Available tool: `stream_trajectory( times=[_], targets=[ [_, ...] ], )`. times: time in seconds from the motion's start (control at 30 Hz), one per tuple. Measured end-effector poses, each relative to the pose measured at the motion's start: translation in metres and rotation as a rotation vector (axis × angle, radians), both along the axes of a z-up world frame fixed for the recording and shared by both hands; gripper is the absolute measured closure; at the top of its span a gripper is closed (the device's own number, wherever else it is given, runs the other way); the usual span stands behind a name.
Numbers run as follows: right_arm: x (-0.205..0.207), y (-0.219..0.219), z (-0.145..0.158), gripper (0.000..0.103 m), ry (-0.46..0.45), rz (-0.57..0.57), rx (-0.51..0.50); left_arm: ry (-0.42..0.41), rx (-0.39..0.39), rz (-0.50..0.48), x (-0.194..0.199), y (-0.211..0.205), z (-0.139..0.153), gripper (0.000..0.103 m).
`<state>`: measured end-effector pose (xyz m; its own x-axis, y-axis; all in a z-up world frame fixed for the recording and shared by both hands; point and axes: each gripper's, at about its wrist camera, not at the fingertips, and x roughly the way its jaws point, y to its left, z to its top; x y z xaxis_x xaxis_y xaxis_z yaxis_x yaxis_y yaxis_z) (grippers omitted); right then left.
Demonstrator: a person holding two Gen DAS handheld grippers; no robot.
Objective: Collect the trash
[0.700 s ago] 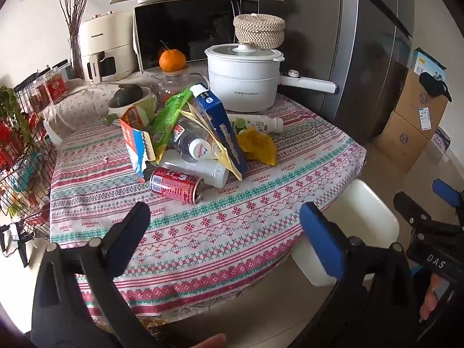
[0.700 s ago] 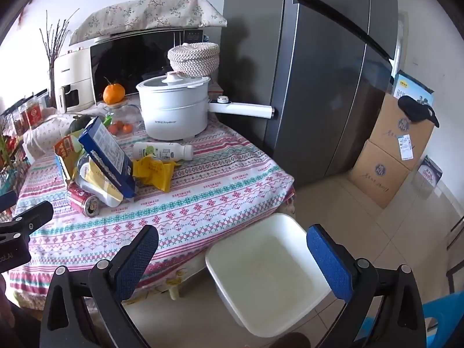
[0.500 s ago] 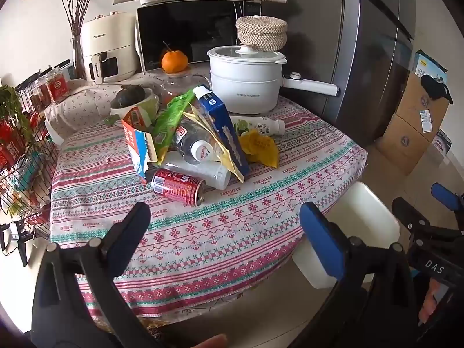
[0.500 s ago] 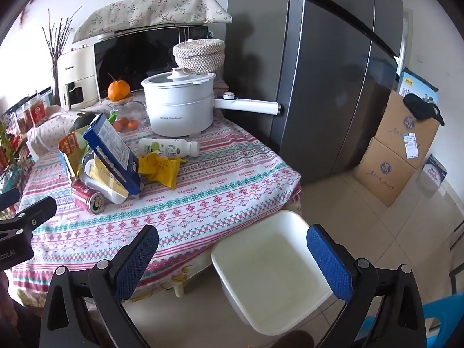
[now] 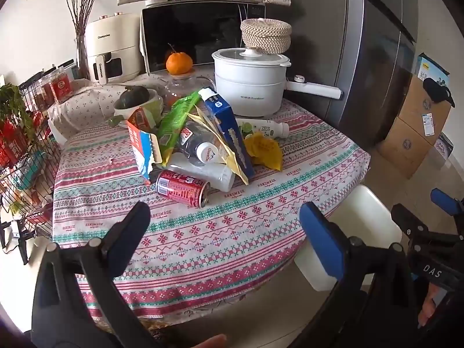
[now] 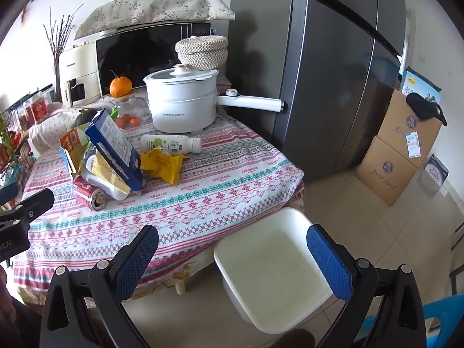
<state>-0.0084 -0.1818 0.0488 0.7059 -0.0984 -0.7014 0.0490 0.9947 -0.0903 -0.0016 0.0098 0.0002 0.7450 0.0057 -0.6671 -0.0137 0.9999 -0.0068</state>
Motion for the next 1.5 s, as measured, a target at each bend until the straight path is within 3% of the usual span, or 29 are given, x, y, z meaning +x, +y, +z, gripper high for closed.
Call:
stream_trajectory(
  times=[1.5],
  targets=[
    [0.0013, -0.0031, -0.0013, 0.000, 0.008, -0.005, 0.031, 0.003, 0.012, 0.006, -0.0017, 0.0012, -0.0030, 0.001]
  ],
)
